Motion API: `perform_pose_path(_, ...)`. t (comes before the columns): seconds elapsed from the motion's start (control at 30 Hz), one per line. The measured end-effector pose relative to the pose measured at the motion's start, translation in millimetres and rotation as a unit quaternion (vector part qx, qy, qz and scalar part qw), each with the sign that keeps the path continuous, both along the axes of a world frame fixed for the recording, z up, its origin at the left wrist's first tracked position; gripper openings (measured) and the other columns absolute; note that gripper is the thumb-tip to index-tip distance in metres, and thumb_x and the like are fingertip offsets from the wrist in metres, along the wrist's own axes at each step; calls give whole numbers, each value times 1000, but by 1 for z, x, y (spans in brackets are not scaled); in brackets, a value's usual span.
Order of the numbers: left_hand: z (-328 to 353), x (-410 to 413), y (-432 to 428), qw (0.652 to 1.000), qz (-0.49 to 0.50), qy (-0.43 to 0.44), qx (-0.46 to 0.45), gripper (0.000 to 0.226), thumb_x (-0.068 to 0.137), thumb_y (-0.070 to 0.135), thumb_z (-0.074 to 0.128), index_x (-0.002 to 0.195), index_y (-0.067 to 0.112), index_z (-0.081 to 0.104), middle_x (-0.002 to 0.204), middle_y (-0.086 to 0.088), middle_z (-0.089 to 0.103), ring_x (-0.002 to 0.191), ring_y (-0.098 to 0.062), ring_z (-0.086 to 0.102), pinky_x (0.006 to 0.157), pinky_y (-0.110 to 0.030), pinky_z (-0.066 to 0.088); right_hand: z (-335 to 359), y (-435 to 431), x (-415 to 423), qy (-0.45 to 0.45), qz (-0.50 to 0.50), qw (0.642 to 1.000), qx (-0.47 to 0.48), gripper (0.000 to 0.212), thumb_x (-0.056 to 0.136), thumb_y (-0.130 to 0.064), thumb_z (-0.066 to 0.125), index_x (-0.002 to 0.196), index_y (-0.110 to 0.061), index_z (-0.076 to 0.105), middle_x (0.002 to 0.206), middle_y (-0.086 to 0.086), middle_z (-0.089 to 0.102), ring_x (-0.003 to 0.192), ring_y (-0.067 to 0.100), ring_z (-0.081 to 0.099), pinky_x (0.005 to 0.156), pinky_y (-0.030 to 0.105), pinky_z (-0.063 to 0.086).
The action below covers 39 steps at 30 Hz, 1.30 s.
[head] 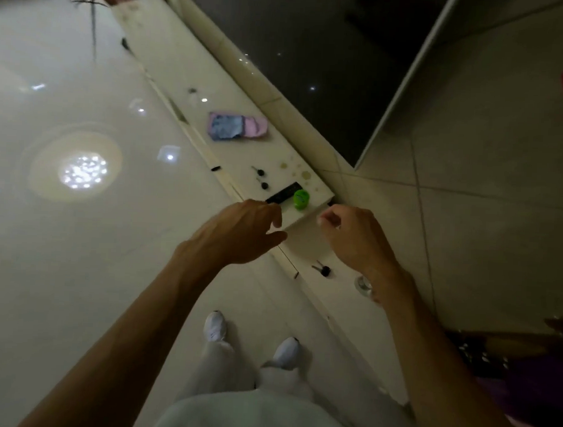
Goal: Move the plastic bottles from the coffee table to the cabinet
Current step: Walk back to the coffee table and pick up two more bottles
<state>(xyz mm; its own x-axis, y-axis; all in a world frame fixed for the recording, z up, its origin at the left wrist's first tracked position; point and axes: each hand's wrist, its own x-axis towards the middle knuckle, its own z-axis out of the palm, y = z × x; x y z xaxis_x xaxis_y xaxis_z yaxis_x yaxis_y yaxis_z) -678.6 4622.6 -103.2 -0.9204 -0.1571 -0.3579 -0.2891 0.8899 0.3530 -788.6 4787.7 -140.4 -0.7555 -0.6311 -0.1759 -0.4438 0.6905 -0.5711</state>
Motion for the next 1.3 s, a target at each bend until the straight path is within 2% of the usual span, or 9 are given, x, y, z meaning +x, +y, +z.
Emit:
perform_pose_path(0.1,5,30,-23,999,44,3,5,36,93,40,51,122,18,54,117,-3,62,102,-16,58,91,-34,49,10,-32,19,0,43,999,1,25,96,-27,51,96,-7,66,91,9,68,81,20,63,74,37,56)
perform_pose_path(0.33,5,118,-79,991,128,23,23,34,92,41,52,119,20,54,115,-1,62,90,-8,53,77,-24,43,22,-118,80,20,139,990,32,21,95,-27,53,104,-14,66,98,1,67,85,14,61,74,28,51)
perform_pose_path(0.47,5,182,-122,988,155,21,14,37,93,42,51,121,18,54,117,-2,62,97,-14,58,79,-25,44,25,-170,129,31,173,983,47,21,95,-30,54,103,-15,65,95,0,66,87,16,63,78,33,55)
perform_pose_path(0.67,8,274,-190,977,210,31,-5,37,93,43,51,120,18,54,117,-2,62,95,-16,60,80,-28,47,27,-238,203,36,229,971,63,21,94,-31,55,104,-16,66,100,3,69,90,17,64,84,39,55)
perform_pose_path(0.8,11,326,-218,968,247,39,-20,37,93,42,50,121,18,53,118,-2,62,101,-18,59,85,-31,49,26,-271,244,37,274,959,70,20,95,-29,55,103,-16,67,97,1,68,88,15,63,84,33,53)
perform_pose_path(0.9,11,359,-233,958,282,48,-20,37,93,43,51,121,19,53,119,-2,61,102,-19,59,86,-33,50,25,-294,267,55,304,948,76,21,95,-30,55,104,-16,68,98,1,69,87,14,62,83,34,54)
perform_pose_path(1.07,5,404,-249,941,335,43,-11,38,93,44,50,122,20,52,120,-2,60,102,-18,57,84,-30,48,25,-335,297,73,365,925,80,24,96,-29,54,107,-14,67,101,4,69,83,10,58,77,22,45)
perform_pose_path(1.17,3,426,-257,930,365,36,-11,38,93,44,50,122,20,52,120,-2,59,101,-17,57,84,-30,48,27,-360,312,78,397,911,74,25,96,-29,54,109,-12,66,102,6,69,83,11,58,78,23,45)
perform_pose_path(1.3,1,449,-269,916,400,26,-14,38,92,44,50,121,20,52,121,-2,60,101,-17,56,82,-28,45,21,-392,329,85,429,897,62,24,95,-30,55,107,-13,67,101,4,70,84,13,60,82,31,52)
